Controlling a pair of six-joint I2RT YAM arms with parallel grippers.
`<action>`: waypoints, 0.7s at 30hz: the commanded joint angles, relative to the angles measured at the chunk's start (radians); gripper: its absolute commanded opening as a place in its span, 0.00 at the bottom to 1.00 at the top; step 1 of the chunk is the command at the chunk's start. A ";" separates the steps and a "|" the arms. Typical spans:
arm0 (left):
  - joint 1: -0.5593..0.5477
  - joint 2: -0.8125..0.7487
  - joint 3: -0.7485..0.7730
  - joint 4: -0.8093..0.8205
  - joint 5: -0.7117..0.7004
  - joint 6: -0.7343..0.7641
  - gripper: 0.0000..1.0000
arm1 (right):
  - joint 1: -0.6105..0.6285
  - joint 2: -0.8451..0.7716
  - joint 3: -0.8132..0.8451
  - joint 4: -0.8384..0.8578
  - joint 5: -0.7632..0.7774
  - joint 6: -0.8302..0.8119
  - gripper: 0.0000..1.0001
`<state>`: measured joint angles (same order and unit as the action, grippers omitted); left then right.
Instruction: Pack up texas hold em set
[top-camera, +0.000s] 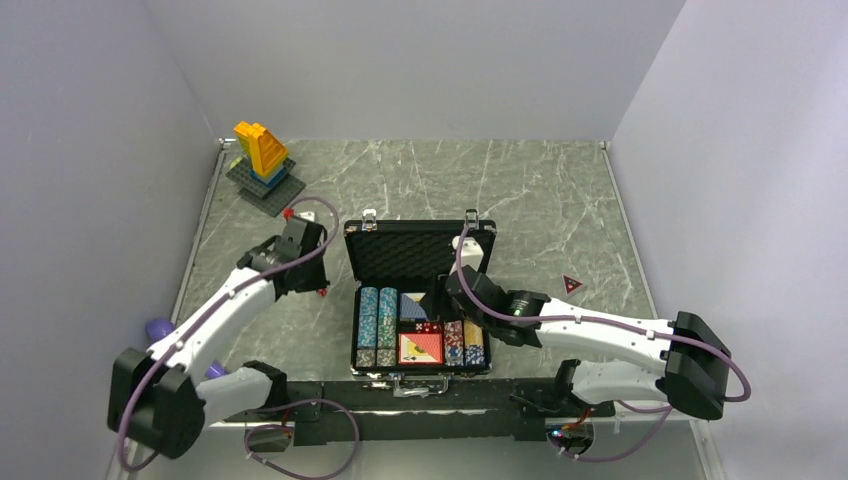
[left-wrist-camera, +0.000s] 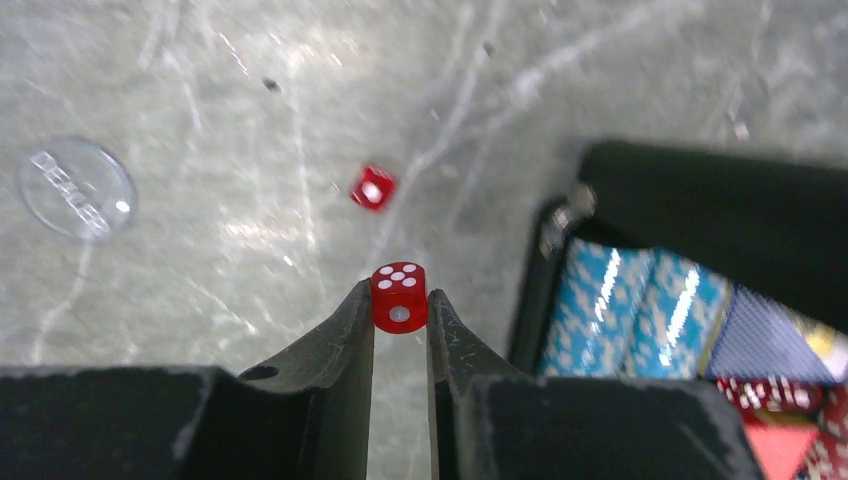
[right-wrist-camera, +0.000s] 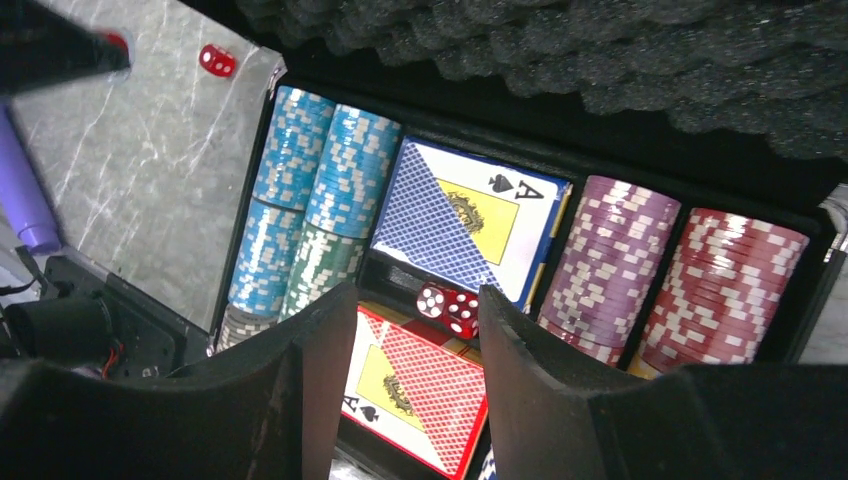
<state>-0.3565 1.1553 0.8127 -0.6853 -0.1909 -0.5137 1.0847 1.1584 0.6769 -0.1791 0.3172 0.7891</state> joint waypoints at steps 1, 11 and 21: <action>-0.152 -0.114 -0.048 -0.118 -0.033 -0.173 0.00 | -0.015 -0.043 -0.013 0.006 0.039 0.008 0.52; -0.558 -0.186 -0.050 -0.189 -0.110 -0.530 0.00 | -0.020 -0.033 -0.030 0.026 0.024 0.037 0.52; -0.751 0.040 0.030 -0.012 -0.098 -0.617 0.00 | -0.020 -0.047 -0.047 0.035 0.017 0.063 0.52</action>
<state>-1.0779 1.1419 0.7883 -0.8001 -0.2855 -1.0786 1.0664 1.1389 0.6380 -0.1761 0.3309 0.8303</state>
